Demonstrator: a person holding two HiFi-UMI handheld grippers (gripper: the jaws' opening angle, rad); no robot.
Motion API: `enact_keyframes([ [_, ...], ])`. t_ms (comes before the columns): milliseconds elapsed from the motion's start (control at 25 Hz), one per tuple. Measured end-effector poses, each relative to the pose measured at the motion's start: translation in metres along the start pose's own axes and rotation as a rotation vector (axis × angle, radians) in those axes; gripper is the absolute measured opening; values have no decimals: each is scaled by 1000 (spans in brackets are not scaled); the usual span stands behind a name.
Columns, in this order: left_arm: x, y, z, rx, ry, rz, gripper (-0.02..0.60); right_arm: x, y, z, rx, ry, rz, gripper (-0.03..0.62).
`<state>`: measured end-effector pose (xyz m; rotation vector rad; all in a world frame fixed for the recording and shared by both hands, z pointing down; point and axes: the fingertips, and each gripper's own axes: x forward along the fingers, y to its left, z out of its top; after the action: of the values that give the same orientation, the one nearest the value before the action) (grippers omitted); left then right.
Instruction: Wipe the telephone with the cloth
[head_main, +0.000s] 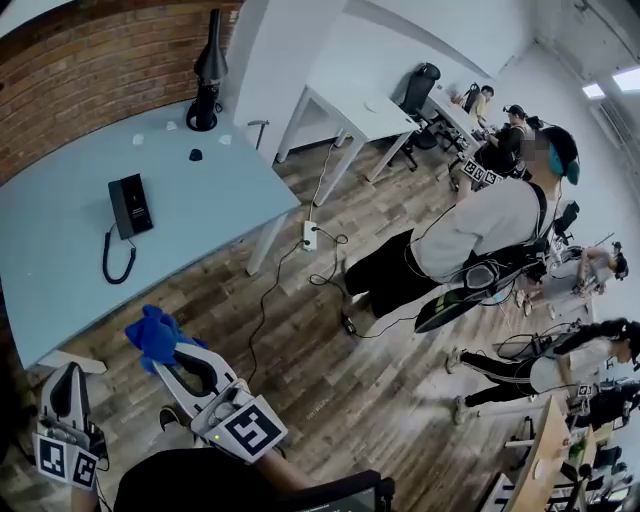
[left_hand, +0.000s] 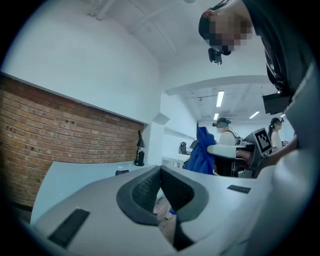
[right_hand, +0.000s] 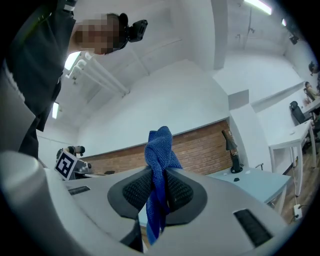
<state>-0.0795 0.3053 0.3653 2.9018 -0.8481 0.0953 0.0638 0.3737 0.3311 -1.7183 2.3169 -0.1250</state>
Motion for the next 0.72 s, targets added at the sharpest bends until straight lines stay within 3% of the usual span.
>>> enact_keyframes([
  [280, 20, -15, -10, 71, -11, 42, 15, -13, -21, -9, 14, -19, 10, 74],
  [480, 50, -36, -9, 89, -40, -15, 15, -23, -43, -18, -33, -10, 1, 72],
  [720, 43, -37, -11, 121, -7, -50, 15, -11, -25, -18, -26, 17, 29, 72],
])
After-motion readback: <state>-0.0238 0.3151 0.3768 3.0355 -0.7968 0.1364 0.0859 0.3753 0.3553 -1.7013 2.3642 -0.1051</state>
